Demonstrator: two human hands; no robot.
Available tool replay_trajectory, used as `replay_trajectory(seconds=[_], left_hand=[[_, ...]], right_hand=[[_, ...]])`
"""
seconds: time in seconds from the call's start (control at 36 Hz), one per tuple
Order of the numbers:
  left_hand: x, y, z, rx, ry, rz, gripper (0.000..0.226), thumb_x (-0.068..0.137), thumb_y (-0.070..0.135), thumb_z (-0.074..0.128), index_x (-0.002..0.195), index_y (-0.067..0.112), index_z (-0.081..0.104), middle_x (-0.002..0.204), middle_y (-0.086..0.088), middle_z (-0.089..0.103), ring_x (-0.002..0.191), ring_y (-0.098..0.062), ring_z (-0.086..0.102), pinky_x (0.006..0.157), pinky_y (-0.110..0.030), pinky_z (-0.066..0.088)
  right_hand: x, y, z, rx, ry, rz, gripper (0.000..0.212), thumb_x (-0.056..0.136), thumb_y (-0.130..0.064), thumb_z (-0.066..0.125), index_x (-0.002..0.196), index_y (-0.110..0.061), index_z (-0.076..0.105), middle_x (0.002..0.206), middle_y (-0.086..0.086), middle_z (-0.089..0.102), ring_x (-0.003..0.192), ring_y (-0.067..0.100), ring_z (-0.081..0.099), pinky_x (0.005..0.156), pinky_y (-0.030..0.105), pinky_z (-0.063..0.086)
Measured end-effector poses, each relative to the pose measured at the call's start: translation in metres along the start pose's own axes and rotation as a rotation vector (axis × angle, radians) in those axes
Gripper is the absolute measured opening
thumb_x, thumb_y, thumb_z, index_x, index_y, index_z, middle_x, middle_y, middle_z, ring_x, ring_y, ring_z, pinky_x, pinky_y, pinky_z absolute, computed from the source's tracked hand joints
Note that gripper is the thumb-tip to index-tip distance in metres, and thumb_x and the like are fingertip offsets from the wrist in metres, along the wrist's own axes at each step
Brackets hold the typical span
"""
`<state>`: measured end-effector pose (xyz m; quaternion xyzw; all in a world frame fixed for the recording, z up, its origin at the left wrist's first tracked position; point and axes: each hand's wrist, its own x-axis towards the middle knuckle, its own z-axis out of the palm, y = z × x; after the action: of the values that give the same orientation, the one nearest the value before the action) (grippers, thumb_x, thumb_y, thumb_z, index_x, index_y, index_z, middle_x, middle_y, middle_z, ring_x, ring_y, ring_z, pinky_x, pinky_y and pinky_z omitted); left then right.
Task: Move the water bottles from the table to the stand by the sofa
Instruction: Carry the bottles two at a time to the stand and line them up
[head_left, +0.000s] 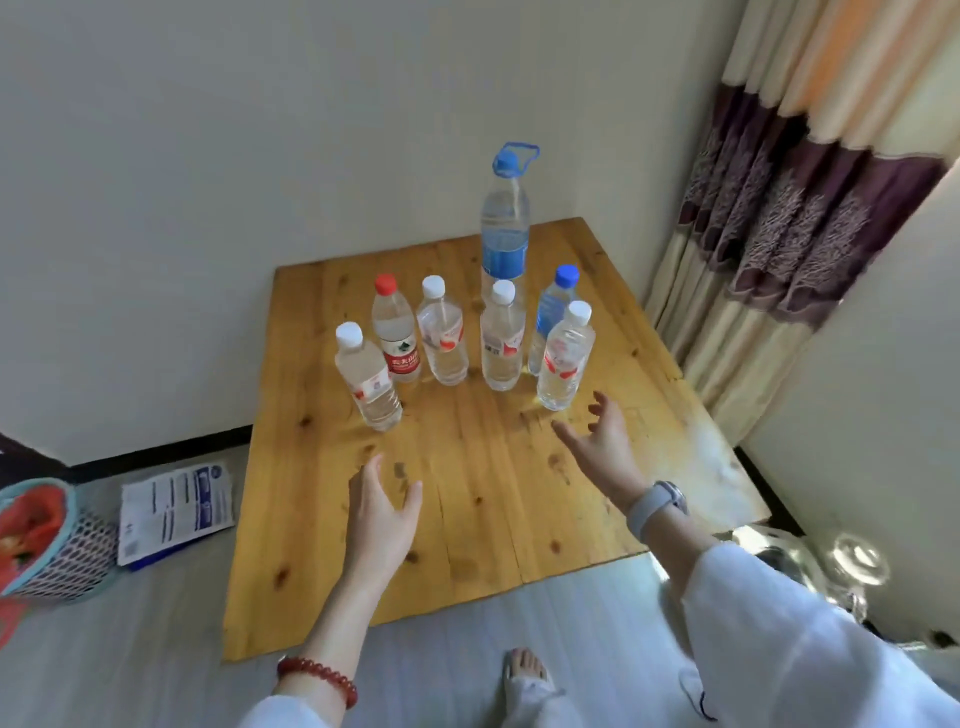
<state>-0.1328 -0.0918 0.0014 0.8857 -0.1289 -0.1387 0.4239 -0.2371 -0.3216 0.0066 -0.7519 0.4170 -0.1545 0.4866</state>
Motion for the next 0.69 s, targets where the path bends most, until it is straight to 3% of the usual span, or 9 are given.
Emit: replay_trajectory(seconds=[0.17, 0.25, 0.31, 0.44, 0.53, 0.61, 0.69], left_hand=[[0.064, 0.008, 0.018, 0.014, 0.034, -0.089, 0.065, 0.088, 0.029, 0.057, 0.141, 0.018, 0.021, 0.144, -0.007, 0.031, 0.127, -0.023, 0.039, 0.096, -0.036, 0.04], [0.088, 0.004, 0.018, 0.031, 0.065, -0.126, 0.07, 0.087, 0.029, 0.059, 0.143, 0.017, 0.018, 0.147, -0.007, 0.026, 0.125, -0.023, 0.04, 0.089, -0.031, 0.039], [0.101, 0.002, 0.016, 0.023, 0.08, -0.151, 0.074, 0.086, 0.029, 0.061, 0.144, 0.018, 0.015, 0.149, -0.007, 0.023, 0.125, -0.023, 0.04, 0.087, -0.031, 0.039], [0.128, -0.005, 0.011, -0.036, 0.112, -0.175, 0.089, 0.081, 0.031, 0.067, 0.145, 0.023, 0.006, 0.154, -0.006, 0.012, 0.137, -0.025, 0.027, 0.103, -0.04, 0.035], [0.144, -0.007, 0.01, -0.082, 0.131, -0.172, 0.097, 0.077, 0.033, 0.071, 0.145, 0.025, 0.003, 0.156, -0.003, 0.009, 0.141, -0.023, 0.019, 0.11, -0.044, 0.029], [0.156, -0.011, 0.012, -0.113, 0.141, -0.162, 0.104, 0.074, 0.032, 0.074, 0.146, 0.024, 0.0, 0.156, -0.005, 0.007, 0.143, -0.023, 0.011, 0.114, -0.042, 0.019], [0.163, -0.017, 0.014, -0.117, 0.132, -0.119, 0.106, 0.072, 0.032, 0.076, 0.146, 0.023, 0.001, 0.155, -0.006, 0.011, 0.142, -0.024, 0.013, 0.111, -0.037, 0.02]], right_hand=[[0.11, 0.004, 0.018, 0.118, 0.054, 0.091, 0.107, 0.073, -0.028, 0.076, 0.145, -0.006, 0.0, 0.153, 0.016, 0.011, 0.142, 0.03, 0.015, 0.116, 0.042, 0.019], [0.139, 0.008, 0.028, 0.191, 0.04, 0.05, 0.088, 0.072, -0.013, 0.076, 0.139, -0.006, 0.019, 0.141, 0.018, 0.034, 0.13, 0.032, 0.037, 0.108, 0.047, 0.035], [0.145, 0.011, 0.033, 0.244, 0.063, 0.04, 0.074, 0.075, -0.012, 0.073, 0.132, -0.006, 0.025, 0.13, 0.013, 0.044, 0.117, 0.026, 0.049, 0.097, 0.037, 0.043], [0.134, 0.021, 0.037, 0.155, 0.072, -0.002, 0.065, 0.076, -0.026, 0.073, 0.12, -0.011, 0.029, 0.115, 0.002, 0.046, 0.102, 0.018, 0.051, 0.08, 0.028, 0.045], [0.113, 0.022, 0.043, 0.107, 0.044, -0.03, 0.062, 0.072, -0.031, 0.076, 0.117, -0.017, 0.036, 0.11, -0.002, 0.05, 0.095, 0.012, 0.052, 0.069, 0.014, 0.041], [0.085, 0.023, 0.052, 0.105, -0.044, -0.05, 0.06, 0.07, -0.033, 0.077, 0.117, -0.027, 0.04, 0.113, 0.0, 0.055, 0.099, 0.013, 0.055, 0.08, 0.023, 0.045], [0.057, 0.016, 0.059, 0.09, -0.142, -0.036, 0.057, 0.067, -0.038, 0.078, 0.106, -0.051, 0.039, 0.109, -0.009, 0.056, 0.1, 0.004, 0.057, 0.08, 0.019, 0.046]])
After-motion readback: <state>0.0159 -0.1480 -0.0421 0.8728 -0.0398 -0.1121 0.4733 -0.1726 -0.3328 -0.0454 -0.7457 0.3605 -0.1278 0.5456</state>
